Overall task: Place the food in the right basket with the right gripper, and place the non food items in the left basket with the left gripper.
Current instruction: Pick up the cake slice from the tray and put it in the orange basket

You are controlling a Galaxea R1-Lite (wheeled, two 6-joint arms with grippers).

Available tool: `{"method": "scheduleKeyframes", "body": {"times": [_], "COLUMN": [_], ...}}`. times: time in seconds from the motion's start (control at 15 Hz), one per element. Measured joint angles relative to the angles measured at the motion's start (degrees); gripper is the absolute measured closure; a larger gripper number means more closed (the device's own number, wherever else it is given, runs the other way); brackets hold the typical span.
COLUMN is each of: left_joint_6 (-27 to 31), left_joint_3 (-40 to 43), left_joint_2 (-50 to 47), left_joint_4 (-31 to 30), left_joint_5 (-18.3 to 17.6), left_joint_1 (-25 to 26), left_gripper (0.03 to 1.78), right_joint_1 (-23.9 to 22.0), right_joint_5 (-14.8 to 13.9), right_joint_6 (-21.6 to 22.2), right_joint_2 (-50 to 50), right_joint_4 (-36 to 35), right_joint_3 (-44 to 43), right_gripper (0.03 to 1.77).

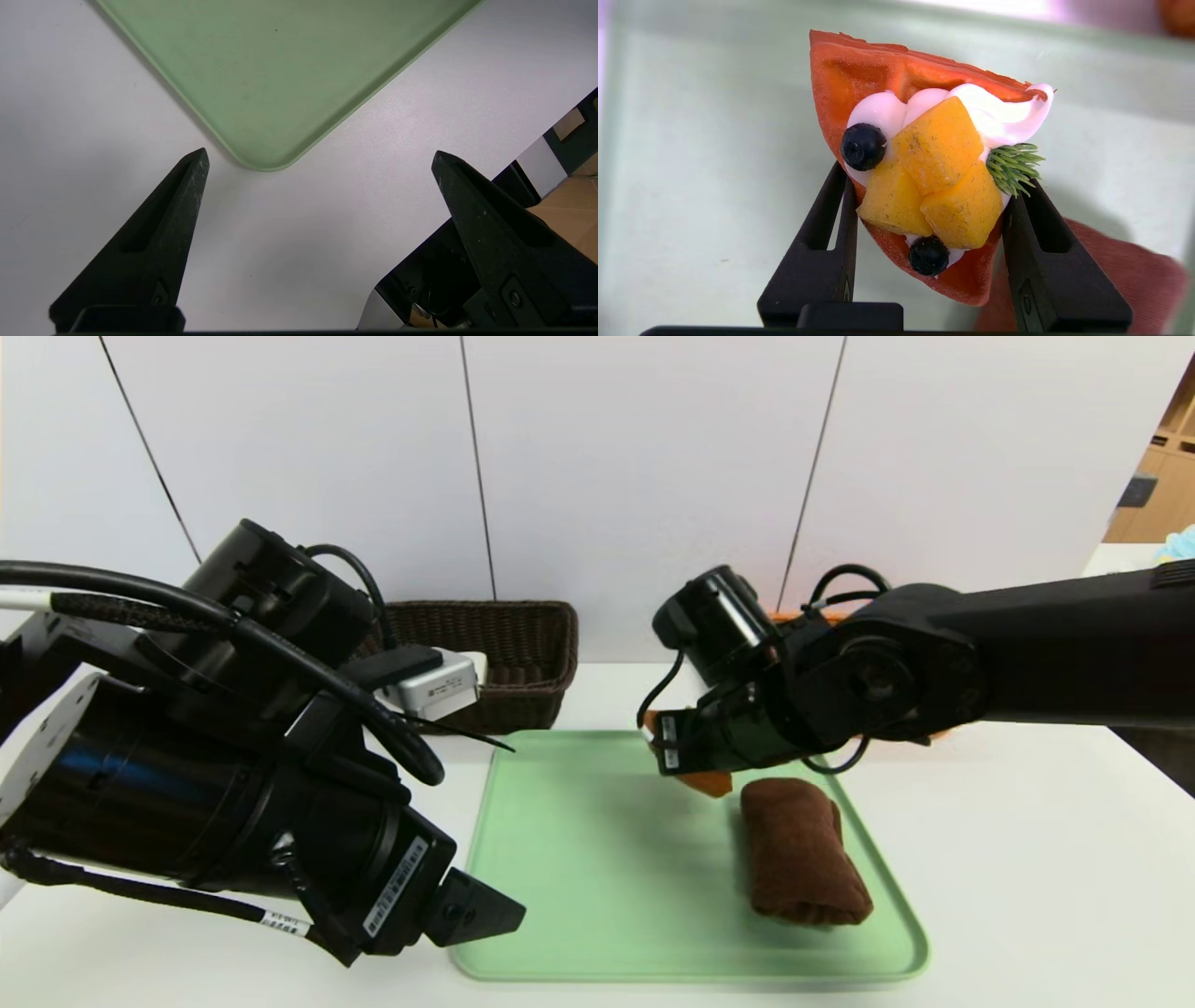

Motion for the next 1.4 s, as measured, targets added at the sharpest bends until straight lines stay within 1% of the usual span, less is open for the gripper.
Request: {"method": "scheduleKeyframes", "body": {"times": [0.13, 0.27, 0.47, 0.53, 0.67, 0.87, 1.0, 1.27, 1.4], "left_joint_6": [0.0, 0.0, 0.0, 0.0, 0.1, 0.3, 0.3, 0.2, 0.0], "left_joint_3": [0.0, 0.0, -0.1, -0.1, -0.1, -0.1, -0.1, 0.0, 0.2], "left_joint_2": [-0.1, -0.2, -0.2, -0.2, -0.3, -0.1, 0.1, 0.2, 0.3], "left_joint_4": [0.0, 0.0, 0.0, 0.0, 0.0, -0.3, -1.1, -1.3, -1.3], "left_joint_5": [0.0, 0.0, 0.0, 0.0, 0.0, -0.1, -0.1, -0.1, -0.1], "left_joint_1": [0.0, -0.1, -0.1, -0.2, -0.2, -0.2, -0.2, -0.2, -0.2], "left_gripper": [0.12, 0.12, 0.12, 0.12, 0.12, 0.12, 0.12, 0.12, 0.12], "right_joint_1": [-1.3, -3.8, -8.5, -10.4, -14.4, -20.1, -23.0, -26.6, -27.7], "right_joint_5": [-0.1, -0.1, 0.1, 0.2, 0.2, 0.3, 0.3, 0.4, 0.4], "right_joint_6": [-0.3, -0.7, -2.8, -3.6, -4.6, -5.0, -5.6, -8.6, -9.7], "right_joint_2": [-2.5, -4.8, -6.5, -6.7, -6.7, -4.4, -2.1, 3.1, 5.3], "right_joint_4": [0.0, -1.3, -8.4, -9.8, -10.3, -12.9, -14.3, -17.6, -17.8], "right_joint_3": [-1.7, -3.3, -4.2, -4.3, -4.4, -4.5, -4.7, -5.5, -5.8], "right_gripper": [0.94, 0.94, 0.94, 0.94, 0.94, 0.94, 0.94, 0.94, 0.94]}}
